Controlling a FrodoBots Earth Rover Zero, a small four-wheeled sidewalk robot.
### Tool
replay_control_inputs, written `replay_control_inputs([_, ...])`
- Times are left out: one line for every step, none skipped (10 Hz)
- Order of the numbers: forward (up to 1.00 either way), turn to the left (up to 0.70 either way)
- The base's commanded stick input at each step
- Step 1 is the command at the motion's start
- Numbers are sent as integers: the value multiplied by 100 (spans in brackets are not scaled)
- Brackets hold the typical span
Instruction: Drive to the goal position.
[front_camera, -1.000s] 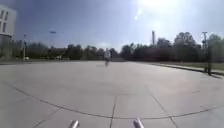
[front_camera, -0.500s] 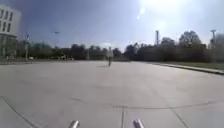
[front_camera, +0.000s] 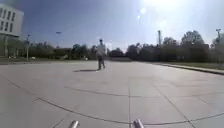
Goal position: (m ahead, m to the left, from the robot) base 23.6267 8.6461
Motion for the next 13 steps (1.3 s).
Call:
replay_control_inputs([59, 0])
replay_control_inputs([100, 0])
replay_control_inputs([100, 0])
replay_control_inputs([100, 0])
replay_control_inputs([100, 0])
replay_control_inputs([100, 0])
replay_control_inputs([100, 0])
replay_control_inputs([100, 0])
replay_control_inputs([100, 0])
replay_control_inputs([100, 0])
replay_control_inputs([100, 0])
replay_control_inputs([100, 0])
replay_control_inputs([100, 0])
